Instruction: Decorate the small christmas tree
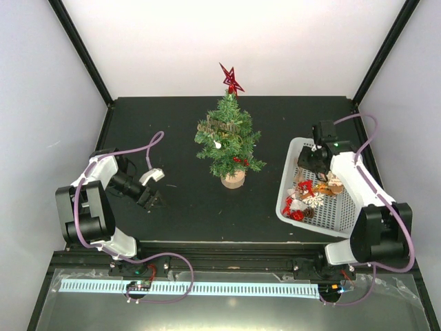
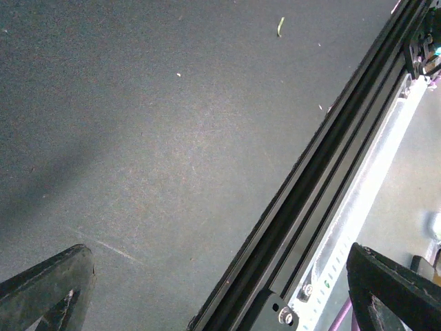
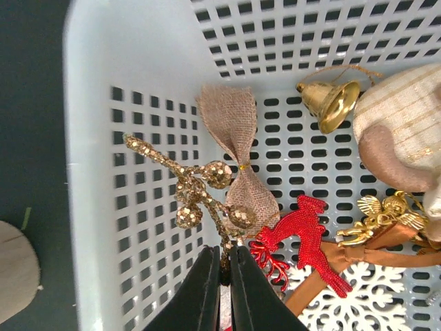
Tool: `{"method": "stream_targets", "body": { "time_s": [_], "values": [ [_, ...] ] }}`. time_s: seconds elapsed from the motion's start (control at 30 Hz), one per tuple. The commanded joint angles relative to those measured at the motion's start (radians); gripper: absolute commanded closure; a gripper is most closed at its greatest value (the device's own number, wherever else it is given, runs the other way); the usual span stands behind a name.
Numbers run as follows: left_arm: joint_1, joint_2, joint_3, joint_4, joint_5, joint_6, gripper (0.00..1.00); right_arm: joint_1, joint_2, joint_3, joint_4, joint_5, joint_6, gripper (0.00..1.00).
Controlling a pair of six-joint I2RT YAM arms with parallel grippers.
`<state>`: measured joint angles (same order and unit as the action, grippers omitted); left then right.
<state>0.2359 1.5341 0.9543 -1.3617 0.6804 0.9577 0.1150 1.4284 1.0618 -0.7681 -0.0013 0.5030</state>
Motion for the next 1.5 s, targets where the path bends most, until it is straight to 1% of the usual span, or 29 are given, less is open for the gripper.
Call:
{"method": "stream_targets", "body": {
  "time_s": [0.0, 0.17, 0.33, 0.43, 0.6, 0.7, 0.87, 1.0, 1.27, 1.47],
  "values": [
    [0.008, 0.013, 0.010, -0.021, 0.030, 0.030, 0.01, -0.004, -0.078, 0.086, -0.087, 0.006, -0.016, 0.92],
    [0.008, 0.025, 0.011, -0.022, 0.029, 0.029, 0.01, 0.006, -0.143, 0.205, -0.150, -0.063, 0.004, 0.92],
    [0.009, 0.040, 0.011, -0.021, 0.029, 0.027, 0.01, 0.049, -0.183, 0.313, -0.124, -0.144, 0.049, 0.92],
    [0.008, 0.046, 0.013, -0.022, 0.029, 0.027, 0.01, 0.084, -0.152, 0.409, -0.135, -0.181, 0.057, 0.91],
    [0.008, 0.051, 0.014, -0.022, 0.029, 0.025, 0.01, 0.207, -0.059, 0.596, -0.165, -0.203, 0.052, 0.91],
    [0.008, 0.043, 0.012, -0.018, 0.026, 0.020, 0.01, 0.278, -0.012, 0.671, -0.169, -0.225, 0.062, 0.91],
    [0.009, 0.035, 0.011, -0.016, 0.023, 0.016, 0.01, 0.319, 0.003, 0.636, -0.084, -0.333, 0.117, 0.90],
    [0.009, 0.036, 0.011, -0.015, 0.022, 0.015, 0.01, 0.343, 0.011, 0.610, -0.043, -0.386, 0.130, 0.90],
    [0.010, 0.049, 0.012, -0.019, 0.023, 0.018, 0.01, 0.390, 0.036, 0.600, -0.028, -0.420, 0.144, 0.90],
    [0.014, 0.046, 0.012, -0.020, 0.026, 0.021, 0.01, 0.394, 0.020, 0.531, -0.014, -0.406, 0.151, 0.90]
  ]
}}
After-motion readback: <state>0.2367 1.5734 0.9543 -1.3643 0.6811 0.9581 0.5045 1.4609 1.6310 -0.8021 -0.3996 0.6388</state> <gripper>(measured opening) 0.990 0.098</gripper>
